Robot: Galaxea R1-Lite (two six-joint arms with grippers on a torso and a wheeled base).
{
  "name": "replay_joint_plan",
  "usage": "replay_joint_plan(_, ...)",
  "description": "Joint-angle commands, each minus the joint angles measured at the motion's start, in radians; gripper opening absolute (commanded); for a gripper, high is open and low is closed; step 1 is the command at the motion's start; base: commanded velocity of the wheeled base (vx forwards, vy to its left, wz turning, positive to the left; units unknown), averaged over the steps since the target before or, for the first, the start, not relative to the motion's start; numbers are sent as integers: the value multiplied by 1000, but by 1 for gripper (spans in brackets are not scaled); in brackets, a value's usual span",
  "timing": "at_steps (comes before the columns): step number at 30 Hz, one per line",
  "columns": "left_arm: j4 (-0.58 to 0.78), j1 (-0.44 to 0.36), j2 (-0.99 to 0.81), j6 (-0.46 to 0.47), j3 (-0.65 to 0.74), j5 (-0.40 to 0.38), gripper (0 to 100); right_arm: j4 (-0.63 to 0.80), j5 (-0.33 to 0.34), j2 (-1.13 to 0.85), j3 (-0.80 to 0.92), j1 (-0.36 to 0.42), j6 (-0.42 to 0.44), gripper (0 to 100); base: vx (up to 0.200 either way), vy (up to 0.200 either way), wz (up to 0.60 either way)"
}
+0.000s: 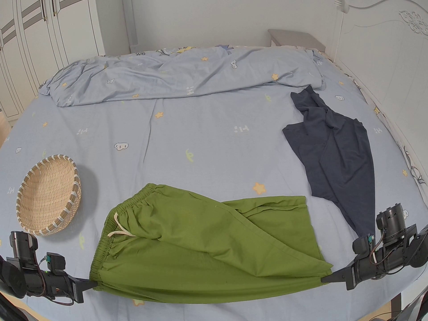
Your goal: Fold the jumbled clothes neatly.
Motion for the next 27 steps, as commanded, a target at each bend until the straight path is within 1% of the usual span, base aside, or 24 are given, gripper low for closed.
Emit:
replay_joint_plan(1,43,-1,-19,25,13,0,0,-76,4,81,57,18,2,0,0,0,0)
replay_joint_plan(7,66,-9,-1,41,12,0,0,-96,4,101,91,40,-1,0,0,0,0)
replay_joint_plan(18,66,-35,13,38,15,-2,0,-107,4,99,117,41,2,0,0,0,0)
replay_joint_plan(19,66,-35,12,38,15,-2,100,-116,4,99,119,41,2,0,0,0,0)
replay_joint_plan(22,67,-35,10,38,15,-2,100,-130,4,101,122,47,2,0,0,0,0)
replay_joint_plan(23,67,-37,10,38,15,-2,100,-139,4,102,122,55,5,100,0,0,0)
replay_joint_plan(27,67,-37,12,38,15,-2,100,-147,4,101,125,57,5,100,0,0,0)
